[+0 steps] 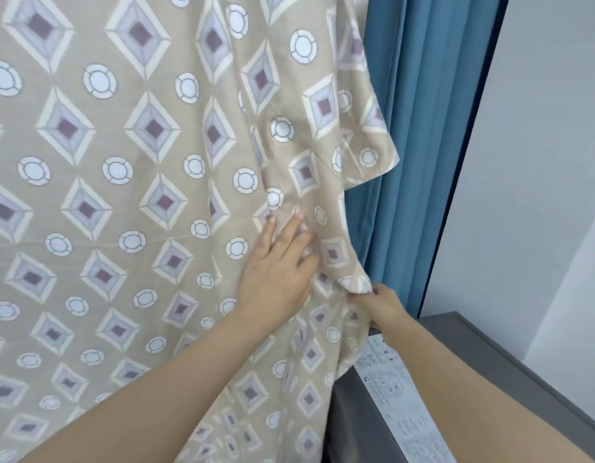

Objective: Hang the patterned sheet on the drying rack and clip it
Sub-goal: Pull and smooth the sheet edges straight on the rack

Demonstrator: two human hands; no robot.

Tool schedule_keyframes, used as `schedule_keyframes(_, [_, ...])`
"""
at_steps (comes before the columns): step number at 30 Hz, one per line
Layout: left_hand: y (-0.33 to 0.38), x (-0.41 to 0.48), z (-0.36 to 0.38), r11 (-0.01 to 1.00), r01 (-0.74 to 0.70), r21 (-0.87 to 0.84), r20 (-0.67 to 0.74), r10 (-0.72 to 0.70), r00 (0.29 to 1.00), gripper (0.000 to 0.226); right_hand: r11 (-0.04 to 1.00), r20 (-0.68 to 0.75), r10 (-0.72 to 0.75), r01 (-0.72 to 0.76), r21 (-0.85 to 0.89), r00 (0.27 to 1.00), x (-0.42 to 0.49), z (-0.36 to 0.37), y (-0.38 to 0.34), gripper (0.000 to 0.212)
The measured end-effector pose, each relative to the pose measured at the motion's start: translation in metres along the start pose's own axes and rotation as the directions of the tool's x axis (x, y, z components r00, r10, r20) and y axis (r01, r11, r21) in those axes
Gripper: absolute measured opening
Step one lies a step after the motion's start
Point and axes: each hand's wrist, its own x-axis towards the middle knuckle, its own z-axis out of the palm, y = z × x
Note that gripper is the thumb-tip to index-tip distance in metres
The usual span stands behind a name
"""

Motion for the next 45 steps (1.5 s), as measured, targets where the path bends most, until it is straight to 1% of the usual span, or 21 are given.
schedule_keyframes(2, [-0.002, 0.007, -0.001, 0.999, -0.031, 0.009, -0.014, 0.031, 0.999, 0.012, 0.989, 0.139, -0.027, 0.006, 0.151, 0.990, -0.004, -0.004, -0.011, 0.033])
schedule_keyframes(4, [-0.009, 0.022, -0.006, 1.000, 0.003, 0.005, -0.083, -0.003, 0.997, 0.015, 0.934, 0.260, -0.129, 0.029, 0.356, 0.957, -0.006, -0.011, -0.028, 0.023])
schedule_keyframes(6, [-0.021, 0.045, -0.016, 0.996, 0.089, -0.020, -0.182, -0.092, 0.979, 0.017, 0.865, 0.284, -0.171, 0.006, 0.501, 0.943, -0.008, -0.016, -0.048, 0.013])
schedule_keyframes(8, [-0.036, 0.070, -0.025, 0.988, 0.148, -0.038, -0.241, -0.153, 0.958, 0.019, 0.846, 0.231, -0.218, 0.066, 0.528, 0.948, -0.004, -0.015, -0.068, 0.014])
schedule_keyframes(10, [-0.049, 0.093, -0.032, 0.986, 0.159, -0.052, -0.250, -0.167, 0.954, 0.020, 0.869, 0.219, -0.309, 0.181, 0.460, 0.926, -0.001, -0.009, -0.090, 0.038])
schedule_keyframes(11, [-0.052, 0.103, -0.035, 0.986, 0.156, -0.054, -0.244, -0.165, 0.956, 0.021, 0.873, 0.226, -0.357, 0.238, 0.426, 0.906, -0.001, -0.004, -0.101, 0.046])
schedule_keyframes(12, [-0.054, 0.111, -0.036, 0.987, 0.152, -0.056, -0.230, -0.161, 0.960, 0.021, 0.868, 0.239, -0.396, 0.276, 0.413, 0.887, -0.003, 0.000, -0.111, 0.047])
schedule_keyframes(13, [-0.055, 0.118, -0.036, 0.988, 0.146, -0.057, -0.210, -0.155, 0.965, 0.021, 0.857, 0.261, -0.427, 0.296, 0.422, 0.865, -0.004, 0.005, -0.121, 0.042])
schedule_keyframes(15, [-0.056, 0.126, -0.035, 0.989, 0.133, -0.066, -0.165, -0.142, 0.976, 0.021, 0.833, 0.269, -0.477, 0.331, 0.444, 0.837, -0.010, 0.012, -0.138, 0.027])
schedule_keyframes(16, [-0.058, 0.129, -0.035, 0.989, 0.131, -0.076, -0.149, -0.141, 0.979, 0.023, 0.825, 0.237, -0.492, 0.362, 0.434, 0.838, -0.012, 0.014, -0.145, 0.024])
schedule_keyframes(19, [-0.066, 0.136, -0.038, 0.987, 0.132, -0.094, -0.145, -0.145, 0.979, 0.024, 0.770, 0.064, -0.541, 0.464, 0.438, 0.839, -0.009, 0.011, -0.158, 0.033])
schedule_keyframes(22, [-0.074, 0.149, -0.040, 0.988, 0.122, -0.097, -0.160, -0.136, 0.978, 0.027, 0.711, -0.102, -0.523, 0.499, 0.495, 0.846, -0.010, -0.004, -0.169, 0.020])
schedule_keyframes(24, [-0.080, 0.161, -0.042, 0.989, 0.113, -0.094, -0.172, -0.128, 0.977, 0.028, 0.682, -0.156, -0.487, 0.486, 0.547, 0.859, -0.009, -0.017, -0.179, 0.009])
schedule_keyframes(29, [-0.087, 0.205, -0.043, 0.998, 0.040, -0.058, -0.257, -0.054, 0.965, 0.020, 0.648, -0.274, -0.446, 0.518, 0.558, 0.852, -0.005, -0.049, -0.205, 0.011])
schedule_keyframes(32, [-0.084, 0.235, -0.040, 0.999, -0.031, -0.021, -0.272, 0.024, 0.962, 0.027, 0.625, -0.320, -0.464, 0.561, 0.543, 0.826, -0.007, -0.066, -0.216, 0.006])
schedule_keyframes(34, [-0.080, 0.253, -0.040, 0.999, -0.043, 0.017, -0.253, 0.046, 0.966, 0.036, 0.612, -0.343, -0.466, 0.577, 0.541, 0.816, -0.008, -0.079, -0.220, 0.007])
schedule_keyframes(36, [-0.074, 0.267, -0.044, 0.998, -0.038, 0.039, -0.167, 0.044, 0.985, 0.044, 0.605, -0.340, -0.467, 0.575, 0.550, 0.816, -0.010, -0.092, -0.224, 0.013])
schedule_keyframes(38, [-0.069, 0.283, -0.045, 0.997, -0.045, 0.068, -0.010, 0.046, 0.999, 0.048, 0.604, -0.344, -0.467, 0.578, 0.549, 0.815, -0.012, -0.105, -0.228, 0.014])
schedule_keyframes(40, [-0.066, 0.299, -0.045, 0.992, -0.075, 0.100, 0.092, 0.065, 0.994, 0.038, 0.602, -0.355, -0.484, 0.599, 0.529, 0.800, -0.016, -0.118, -0.231, 0.011])
schedule_keyframes(42, [-0.065, 0.311, -0.048, 0.997, -0.004, 0.074, 0.115, -0.004, 0.993, 0.025, 0.604, -0.364, -0.504, 0.621, 0.499, 0.783, -0.018, -0.127, -0.235, 0.008])
schedule_keyframes(45, [-0.062, 0.323, -0.049, 0.989, 0.142, -0.047, 0.007, -0.142, 0.990, 0.028, 0.615, -0.380, -0.537, 0.658, 0.434, 0.753, -0.017, -0.134, -0.239, 0.007])
